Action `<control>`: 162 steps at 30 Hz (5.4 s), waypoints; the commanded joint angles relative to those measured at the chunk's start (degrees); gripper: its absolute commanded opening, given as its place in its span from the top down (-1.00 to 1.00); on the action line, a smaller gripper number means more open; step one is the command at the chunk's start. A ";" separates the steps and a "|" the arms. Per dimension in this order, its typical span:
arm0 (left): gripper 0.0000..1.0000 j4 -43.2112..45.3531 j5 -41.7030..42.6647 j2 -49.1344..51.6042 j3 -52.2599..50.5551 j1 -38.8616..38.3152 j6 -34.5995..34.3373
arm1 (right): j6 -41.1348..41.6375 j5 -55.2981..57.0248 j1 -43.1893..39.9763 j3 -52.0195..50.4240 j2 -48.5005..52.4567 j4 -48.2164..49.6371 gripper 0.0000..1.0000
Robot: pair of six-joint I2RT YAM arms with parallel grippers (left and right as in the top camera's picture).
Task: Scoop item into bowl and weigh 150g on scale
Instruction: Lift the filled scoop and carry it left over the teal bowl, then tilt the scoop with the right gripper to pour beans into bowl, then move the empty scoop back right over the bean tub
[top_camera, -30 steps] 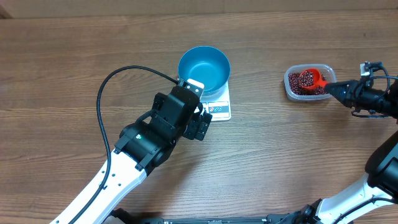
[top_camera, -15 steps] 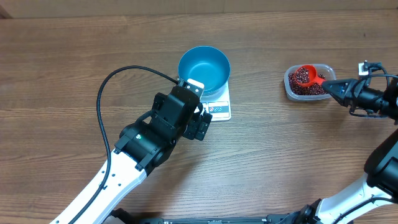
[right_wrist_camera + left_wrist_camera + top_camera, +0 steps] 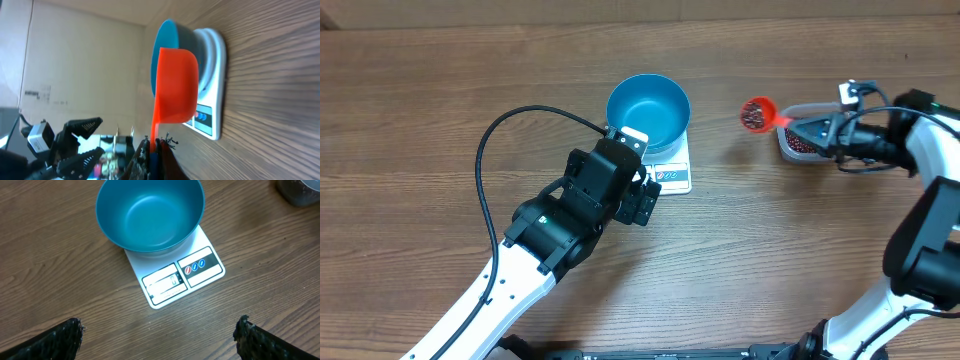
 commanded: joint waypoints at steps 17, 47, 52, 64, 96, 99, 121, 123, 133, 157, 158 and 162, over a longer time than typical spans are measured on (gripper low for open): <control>-0.99 0.22 -1.16 0.46 0.50 0.31 -0.79 | 30.23 2.38 17.38 -0.22 0.61 33.68 0.93; -0.99 0.22 -1.16 0.46 0.50 0.31 -0.79 | -3.91 22.95 28.17 -0.22 0.61 49.03 0.92; -0.99 0.22 -1.16 0.46 0.50 0.31 -0.79 | -16.72 22.97 28.17 -0.22 0.61 49.03 0.93; -0.99 0.22 -1.16 0.46 0.48 0.31 -0.79 | -30.97 27.17 28.17 -0.22 0.61 50.05 0.92; -0.99 0.22 -1.16 0.46 0.48 0.31 -0.79 | -19.61 49.64 28.15 -0.17 -18.80 35.41 0.93; -0.99 0.22 -1.16 0.46 0.50 0.31 -0.79 | -9.68 67.14 28.11 -0.17 -20.65 34.56 0.93; -0.99 0.22 -1.16 0.46 0.50 0.31 -0.79 | 7.15 102.73 23.78 -0.17 -21.00 16.20 0.92; -0.99 0.22 -1.16 0.46 0.50 0.31 -0.79 | 7.45 99.03 22.38 -0.17 -20.94 13.57 0.92; -0.99 0.22 -1.16 0.46 0.50 0.31 -0.79 | 8.94 89.72 17.68 -0.39 -19.23 11.52 0.92; -0.99 0.22 -1.16 0.46 0.50 0.31 -0.79 | 8.33 96.67 17.68 -4.59 -9.20 19.63 0.92; -0.99 0.22 -1.16 0.46 0.50 0.31 -0.79 | 8.35 96.63 17.68 -5.29 -9.20 19.96 0.92; -0.99 0.22 -1.16 0.46 0.48 0.31 -0.79 | 8.33 95.01 17.70 -7.52 -9.20 20.26 0.92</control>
